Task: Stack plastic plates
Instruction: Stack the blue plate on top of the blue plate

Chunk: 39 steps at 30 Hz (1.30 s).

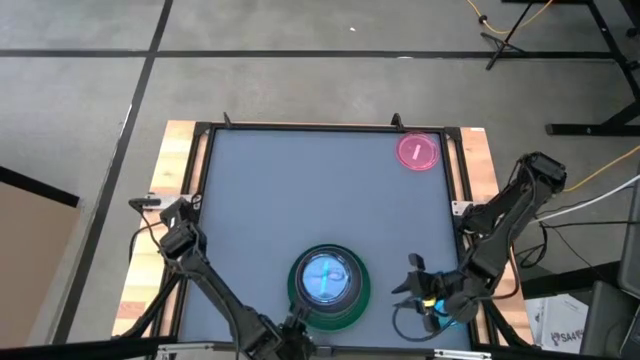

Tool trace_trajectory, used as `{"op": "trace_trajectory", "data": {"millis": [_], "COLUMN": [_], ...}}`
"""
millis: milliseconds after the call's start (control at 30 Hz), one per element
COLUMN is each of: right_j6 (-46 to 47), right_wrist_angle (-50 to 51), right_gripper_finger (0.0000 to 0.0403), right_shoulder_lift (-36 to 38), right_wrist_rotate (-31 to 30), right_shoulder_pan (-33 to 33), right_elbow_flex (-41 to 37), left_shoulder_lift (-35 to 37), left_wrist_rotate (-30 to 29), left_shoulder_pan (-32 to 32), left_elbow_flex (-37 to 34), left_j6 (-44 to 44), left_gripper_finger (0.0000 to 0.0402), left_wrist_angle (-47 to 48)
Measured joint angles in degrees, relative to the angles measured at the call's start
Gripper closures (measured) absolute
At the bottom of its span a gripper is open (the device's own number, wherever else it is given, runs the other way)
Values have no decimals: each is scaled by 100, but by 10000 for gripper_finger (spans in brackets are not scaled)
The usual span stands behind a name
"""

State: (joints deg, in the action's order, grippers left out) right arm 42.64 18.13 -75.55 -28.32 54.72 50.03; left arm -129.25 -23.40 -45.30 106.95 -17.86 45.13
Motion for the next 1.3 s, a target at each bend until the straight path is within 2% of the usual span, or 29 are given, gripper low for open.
{"op": "trace_trajectory", "data": {"millis": [167,433,533,633,900,1067,1167,1300], "right_j6": [1032,2495,2571,2576,3163,3792,3646,3244], "right_wrist_angle": [1119,1121,1094,1502,4463,5217,5633,5780], "right_gripper_finger": [267,267,267,267,267,267,267,267], "right_shoulder_lift": [-2,-168,-358,-556,-1157,-1517,-1780,-1902], "right_wrist_rotate": [17,1035,1251,1407,1510,1865,2153,2198], "right_shoulder_pan": [5,7,7,3,7,5,7,6], "right_elbow_flex": [301,315,566,1000,2562,2622,2614,2351], "left_shoulder_lift": [0,0,5,7,9,18,28,31], "left_wrist_rotate": [-215,-784,-876,-875,-887,-939,-975,-982], "left_shoulder_pan": [-101,-316,-326,-346,-352,-352,-354,-354], "left_elbow_flex": [-325,-961,-1240,-1490,-2105,-2545,-2820,-2956], "left_j6": [-257,-612,-712,-806,-880,-860,-858,-856], "left_gripper_finger": [319,319,319,319,319,319,319,319], "left_wrist_angle": [-472,-1295,-1780,-2060,-3317,-4335,-4878,-5179]}}
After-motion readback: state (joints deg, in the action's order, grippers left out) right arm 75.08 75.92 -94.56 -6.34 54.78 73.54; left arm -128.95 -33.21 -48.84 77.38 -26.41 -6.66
